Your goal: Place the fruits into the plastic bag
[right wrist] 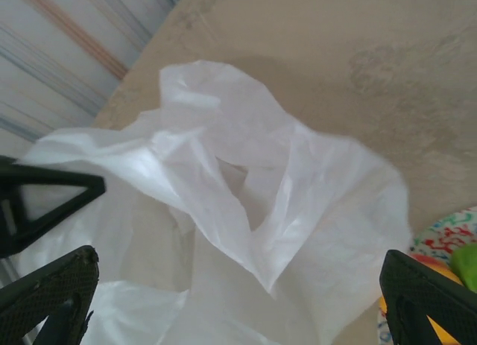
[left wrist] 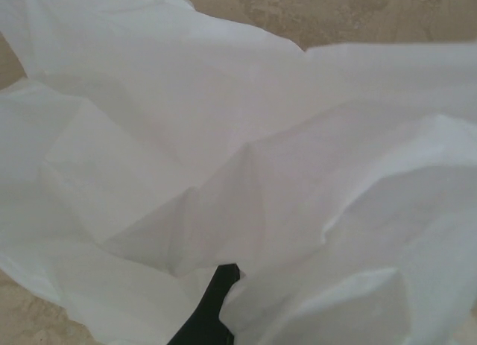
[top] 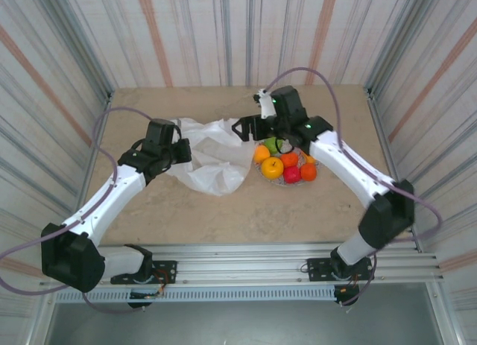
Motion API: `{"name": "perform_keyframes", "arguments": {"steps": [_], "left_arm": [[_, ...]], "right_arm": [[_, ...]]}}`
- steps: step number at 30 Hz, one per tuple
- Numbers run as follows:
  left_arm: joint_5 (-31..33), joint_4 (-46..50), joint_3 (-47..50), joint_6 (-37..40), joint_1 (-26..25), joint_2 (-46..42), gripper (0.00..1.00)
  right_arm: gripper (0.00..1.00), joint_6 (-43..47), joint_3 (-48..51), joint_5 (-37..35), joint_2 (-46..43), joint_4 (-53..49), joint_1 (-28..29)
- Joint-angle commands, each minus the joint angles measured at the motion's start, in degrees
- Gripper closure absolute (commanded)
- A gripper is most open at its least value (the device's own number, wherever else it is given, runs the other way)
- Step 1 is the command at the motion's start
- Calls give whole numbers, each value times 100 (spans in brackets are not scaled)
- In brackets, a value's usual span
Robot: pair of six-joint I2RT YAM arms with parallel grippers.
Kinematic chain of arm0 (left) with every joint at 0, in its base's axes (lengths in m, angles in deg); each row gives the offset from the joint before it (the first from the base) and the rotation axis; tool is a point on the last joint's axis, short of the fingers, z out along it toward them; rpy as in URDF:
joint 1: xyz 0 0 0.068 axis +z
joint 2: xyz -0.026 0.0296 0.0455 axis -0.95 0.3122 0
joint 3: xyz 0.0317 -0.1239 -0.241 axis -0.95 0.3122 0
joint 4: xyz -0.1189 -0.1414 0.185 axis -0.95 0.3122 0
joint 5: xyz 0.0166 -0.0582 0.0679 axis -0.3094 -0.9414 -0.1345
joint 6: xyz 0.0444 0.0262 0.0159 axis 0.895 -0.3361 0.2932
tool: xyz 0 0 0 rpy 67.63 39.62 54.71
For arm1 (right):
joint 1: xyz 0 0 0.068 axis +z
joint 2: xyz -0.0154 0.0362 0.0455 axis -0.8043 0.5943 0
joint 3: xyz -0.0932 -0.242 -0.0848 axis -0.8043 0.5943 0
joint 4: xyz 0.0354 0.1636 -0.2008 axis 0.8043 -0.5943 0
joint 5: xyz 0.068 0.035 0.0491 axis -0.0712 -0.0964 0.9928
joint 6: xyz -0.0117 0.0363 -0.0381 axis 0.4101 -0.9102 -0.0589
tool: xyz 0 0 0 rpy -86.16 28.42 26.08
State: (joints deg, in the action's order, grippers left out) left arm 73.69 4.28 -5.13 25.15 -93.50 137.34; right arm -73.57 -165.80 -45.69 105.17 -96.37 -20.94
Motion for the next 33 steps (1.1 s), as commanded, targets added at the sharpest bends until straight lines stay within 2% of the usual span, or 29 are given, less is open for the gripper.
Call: {"name": "perform_keyframes", "arguments": {"steps": [1, 5, 13, 24, 33], "left_arm": [[-180, 50, -122, -40, 73, -97, 100], [-262, 29, -64, 59, 119, -124, 100], [2, 87, 12, 132, 213, -233, 100], [25, 118, 36, 131, 239, -325, 100], [-22, 19, 83, 140, 240, -383, 100]], "right_arm": [[1, 222, 579, -502, -735, -389, 18], [1, 322, 1125, -1257, -1049, -662, -61], [1, 1052, 1029, -1937, -349, -1491, 78], [1, 1511, 697, -1888, 744, -1831, 89], [0, 1727, 426, -2144, 1351, -1953, 58]]}}
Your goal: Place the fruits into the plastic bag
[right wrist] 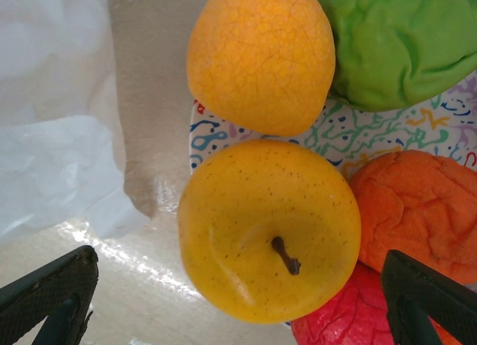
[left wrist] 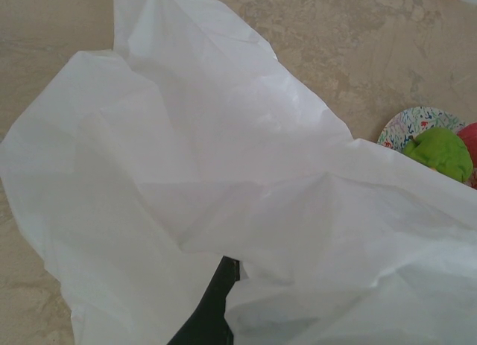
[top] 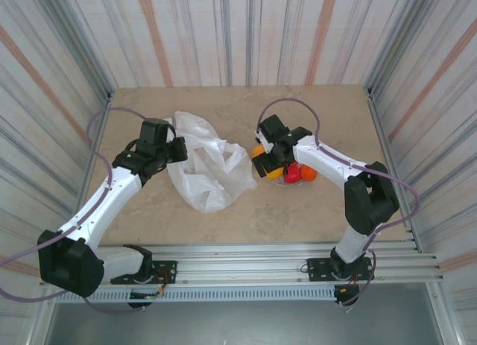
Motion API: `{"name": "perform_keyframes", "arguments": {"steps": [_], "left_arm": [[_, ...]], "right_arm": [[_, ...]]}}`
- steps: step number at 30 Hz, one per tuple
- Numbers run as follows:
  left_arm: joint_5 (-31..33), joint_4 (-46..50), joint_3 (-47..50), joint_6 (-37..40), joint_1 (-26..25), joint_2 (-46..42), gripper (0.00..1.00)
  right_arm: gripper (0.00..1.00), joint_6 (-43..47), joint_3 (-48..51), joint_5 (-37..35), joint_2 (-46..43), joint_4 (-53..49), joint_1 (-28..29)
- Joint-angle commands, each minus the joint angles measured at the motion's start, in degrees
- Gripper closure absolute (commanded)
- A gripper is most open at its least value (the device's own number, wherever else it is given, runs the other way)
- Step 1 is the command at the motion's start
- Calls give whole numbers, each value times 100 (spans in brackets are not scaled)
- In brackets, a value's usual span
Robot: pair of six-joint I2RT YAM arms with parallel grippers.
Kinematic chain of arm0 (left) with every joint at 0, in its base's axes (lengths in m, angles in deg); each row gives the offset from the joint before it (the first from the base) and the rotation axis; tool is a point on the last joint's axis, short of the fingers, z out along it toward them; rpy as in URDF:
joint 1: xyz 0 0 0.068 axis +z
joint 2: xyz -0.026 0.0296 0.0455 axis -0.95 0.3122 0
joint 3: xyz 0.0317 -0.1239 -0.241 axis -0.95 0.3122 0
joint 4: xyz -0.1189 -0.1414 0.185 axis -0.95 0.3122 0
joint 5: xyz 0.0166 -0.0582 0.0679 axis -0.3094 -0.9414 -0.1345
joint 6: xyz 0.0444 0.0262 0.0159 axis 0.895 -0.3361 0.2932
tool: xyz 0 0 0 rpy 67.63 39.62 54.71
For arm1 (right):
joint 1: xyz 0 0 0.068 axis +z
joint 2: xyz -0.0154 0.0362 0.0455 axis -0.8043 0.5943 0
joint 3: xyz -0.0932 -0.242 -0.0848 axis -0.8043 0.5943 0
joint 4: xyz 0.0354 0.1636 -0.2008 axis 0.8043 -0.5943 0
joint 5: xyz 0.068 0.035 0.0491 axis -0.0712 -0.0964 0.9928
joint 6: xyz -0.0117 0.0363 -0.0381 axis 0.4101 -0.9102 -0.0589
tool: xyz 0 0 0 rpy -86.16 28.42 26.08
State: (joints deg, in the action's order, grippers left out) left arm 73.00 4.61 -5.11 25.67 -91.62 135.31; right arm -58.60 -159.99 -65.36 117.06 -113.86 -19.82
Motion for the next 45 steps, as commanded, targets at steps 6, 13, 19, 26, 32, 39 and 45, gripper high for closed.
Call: {"name": "perform_keyframes", "arguments": {"steps": [6, 13, 19, 26, 32, 39, 45], "left_arm": [[16, -38, 132, 104, 54, -177, 100], [-10, -82, 194, 91, 56, -188, 100], [-17, -91, 203, 91, 56, -188, 100], [-23, -92, 215, 87, 52, -214, 100], [-45, -91, 216, 89, 53, -216, 100], [-86, -117, 255, 73, 51, -216, 100], [-87, -126, 272, 69, 56, -215, 100]], "right_arm": [[1, 345, -278, -149, 432, -183, -100], [5, 408, -383, -79, 666, -192, -128], [11, 410, -420, 41, 762, -200, -120], [14, 412, -398, 121, 815, -231, -113], [14, 403, -425, 122, 919, -205, -117], [13, 415, -439, 104, 975, -174, -124], [7, 433, -421, 64, 978, -203, -123]]}}
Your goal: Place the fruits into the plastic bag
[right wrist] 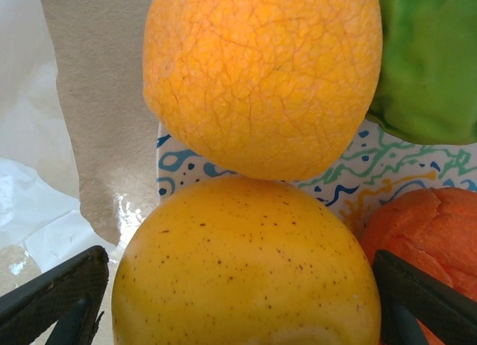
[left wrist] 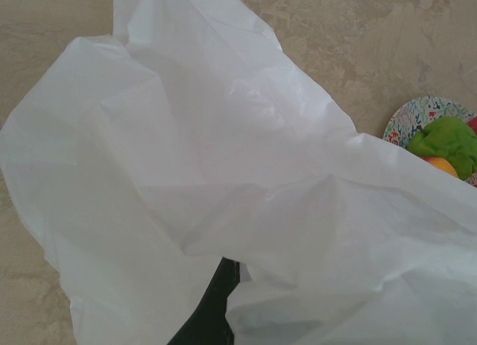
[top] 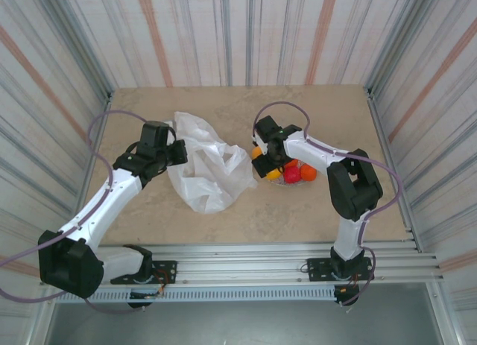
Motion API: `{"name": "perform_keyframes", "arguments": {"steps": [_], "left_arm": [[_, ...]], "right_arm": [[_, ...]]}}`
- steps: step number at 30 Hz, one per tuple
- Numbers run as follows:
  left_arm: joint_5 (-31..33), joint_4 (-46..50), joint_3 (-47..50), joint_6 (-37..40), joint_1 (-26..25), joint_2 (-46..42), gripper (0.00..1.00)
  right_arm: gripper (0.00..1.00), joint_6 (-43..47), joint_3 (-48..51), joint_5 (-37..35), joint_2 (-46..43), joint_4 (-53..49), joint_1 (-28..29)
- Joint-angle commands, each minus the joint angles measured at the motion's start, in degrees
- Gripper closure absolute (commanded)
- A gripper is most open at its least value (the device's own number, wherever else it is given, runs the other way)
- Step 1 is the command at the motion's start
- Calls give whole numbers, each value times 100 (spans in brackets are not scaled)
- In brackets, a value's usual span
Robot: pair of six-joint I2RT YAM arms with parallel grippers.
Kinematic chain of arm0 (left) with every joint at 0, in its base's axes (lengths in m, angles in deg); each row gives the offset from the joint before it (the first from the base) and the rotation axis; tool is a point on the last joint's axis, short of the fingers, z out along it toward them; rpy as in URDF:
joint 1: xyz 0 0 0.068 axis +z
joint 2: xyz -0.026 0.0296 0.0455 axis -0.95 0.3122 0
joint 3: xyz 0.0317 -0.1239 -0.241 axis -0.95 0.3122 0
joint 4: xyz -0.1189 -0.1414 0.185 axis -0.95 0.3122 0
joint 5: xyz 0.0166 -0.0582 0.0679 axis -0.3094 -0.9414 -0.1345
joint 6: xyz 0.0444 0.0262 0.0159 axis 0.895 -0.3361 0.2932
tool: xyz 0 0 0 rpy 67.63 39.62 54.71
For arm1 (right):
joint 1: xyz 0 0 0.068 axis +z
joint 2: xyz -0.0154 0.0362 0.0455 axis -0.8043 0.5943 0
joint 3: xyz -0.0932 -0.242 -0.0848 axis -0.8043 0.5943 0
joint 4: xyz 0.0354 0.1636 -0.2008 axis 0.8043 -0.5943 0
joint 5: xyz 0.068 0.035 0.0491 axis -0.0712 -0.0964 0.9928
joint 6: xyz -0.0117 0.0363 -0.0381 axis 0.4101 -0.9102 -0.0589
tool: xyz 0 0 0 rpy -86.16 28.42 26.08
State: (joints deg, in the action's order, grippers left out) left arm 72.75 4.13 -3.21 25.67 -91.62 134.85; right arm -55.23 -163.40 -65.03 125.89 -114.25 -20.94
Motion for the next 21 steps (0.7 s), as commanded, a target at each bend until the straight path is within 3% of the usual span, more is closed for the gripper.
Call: {"name": "perform_keyframes", "arguments": {"steps": [1, 9, 14, 21], "left_arm": [[-65, -90, 84, 69, 56, -171, 100], [-58, -69, 76, 52, 56, -169, 100], [-160, 14, 15, -29, 56, -165, 100], [-309, 225, -59, -212, 56, -156, 100]], "right_arm": [[8, 100, -80, 45, 82, -157, -8], [20, 80, -73, 98, -60, -144, -16], [22, -48, 44, 343, -524, -94, -30], [25, -612, 856, 1727, -1868, 628, -43]]}}
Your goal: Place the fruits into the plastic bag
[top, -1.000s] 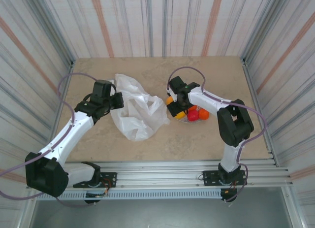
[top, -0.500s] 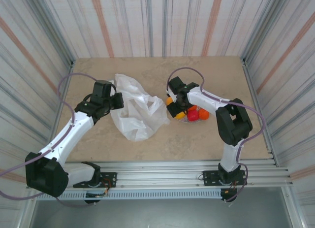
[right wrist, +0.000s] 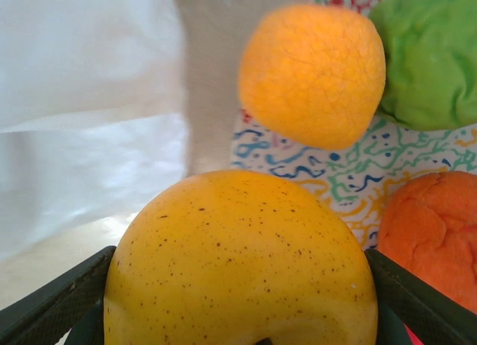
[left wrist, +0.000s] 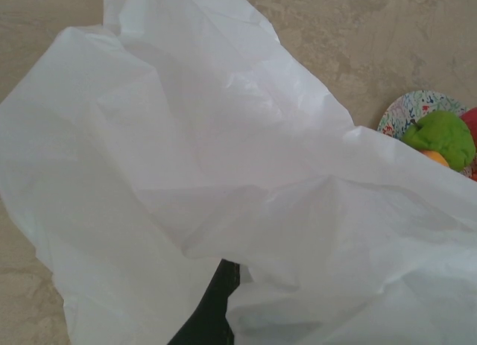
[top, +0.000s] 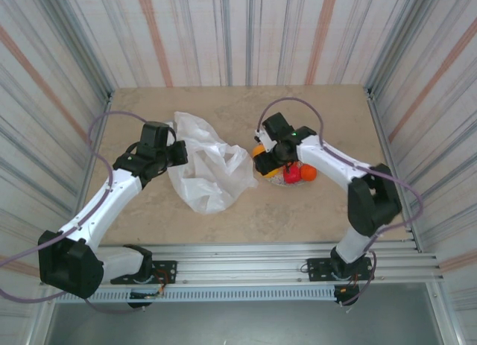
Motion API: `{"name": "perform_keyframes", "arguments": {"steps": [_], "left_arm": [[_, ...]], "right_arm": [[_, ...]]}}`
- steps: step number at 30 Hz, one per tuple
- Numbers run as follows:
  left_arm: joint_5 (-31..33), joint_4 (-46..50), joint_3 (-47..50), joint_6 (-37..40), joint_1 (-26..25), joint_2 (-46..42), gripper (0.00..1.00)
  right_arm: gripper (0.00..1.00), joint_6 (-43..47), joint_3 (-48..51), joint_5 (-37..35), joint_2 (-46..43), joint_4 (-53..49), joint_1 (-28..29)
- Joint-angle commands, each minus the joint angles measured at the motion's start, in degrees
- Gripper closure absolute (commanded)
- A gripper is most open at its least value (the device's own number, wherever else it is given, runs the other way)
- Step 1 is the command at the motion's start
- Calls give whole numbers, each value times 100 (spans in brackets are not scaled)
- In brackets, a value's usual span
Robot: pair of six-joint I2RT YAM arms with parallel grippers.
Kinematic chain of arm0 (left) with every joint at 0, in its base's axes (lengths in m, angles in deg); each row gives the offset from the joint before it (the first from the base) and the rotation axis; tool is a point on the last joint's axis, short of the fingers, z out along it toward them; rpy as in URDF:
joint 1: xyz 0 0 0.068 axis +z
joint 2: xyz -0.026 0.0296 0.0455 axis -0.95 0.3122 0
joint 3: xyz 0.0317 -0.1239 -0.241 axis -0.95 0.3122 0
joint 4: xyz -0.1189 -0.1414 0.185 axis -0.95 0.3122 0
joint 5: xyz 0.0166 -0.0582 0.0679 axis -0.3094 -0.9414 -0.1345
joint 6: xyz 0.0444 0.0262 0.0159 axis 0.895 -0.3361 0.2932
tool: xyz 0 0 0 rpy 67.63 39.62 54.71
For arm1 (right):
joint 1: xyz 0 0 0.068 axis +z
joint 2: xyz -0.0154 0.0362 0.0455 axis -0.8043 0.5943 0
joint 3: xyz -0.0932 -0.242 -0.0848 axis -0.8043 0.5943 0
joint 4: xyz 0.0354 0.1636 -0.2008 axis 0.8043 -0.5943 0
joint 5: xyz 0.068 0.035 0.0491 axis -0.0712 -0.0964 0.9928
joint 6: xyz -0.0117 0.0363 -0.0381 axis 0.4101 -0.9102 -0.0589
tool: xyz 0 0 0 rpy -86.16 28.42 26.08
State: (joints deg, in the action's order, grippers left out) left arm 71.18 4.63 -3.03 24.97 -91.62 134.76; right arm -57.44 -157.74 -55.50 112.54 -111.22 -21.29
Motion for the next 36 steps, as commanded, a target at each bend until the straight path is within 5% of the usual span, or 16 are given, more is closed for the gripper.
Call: {"name": "perform_keyframes", "arguments": {"steps": [1, 8, 15, 26, 36], "left_arm": [[-206, 195, -83, -187, 52, -145, 100], [-793, 267, -75, -651, 60, -170, 100], [-1385, 70, 98, -1061, 65, -389, 100], [-2046, -273, 307, -1297, 48, -283, 100], [-2266, -748, 396, -1470, -118, -86, 100]], "right_arm": [[25, -492, 461, 884, -733, 437, 8], [28, -1109, 1889, 1208, -1640, 2007, 363], [28, -1714, 2456, 623, -935, 4370, 781], [27, -2478, 1722, -796, 371, 5949, 1598], [24, -3196, 1168, -1110, 1368, 6563, 2048]]}}
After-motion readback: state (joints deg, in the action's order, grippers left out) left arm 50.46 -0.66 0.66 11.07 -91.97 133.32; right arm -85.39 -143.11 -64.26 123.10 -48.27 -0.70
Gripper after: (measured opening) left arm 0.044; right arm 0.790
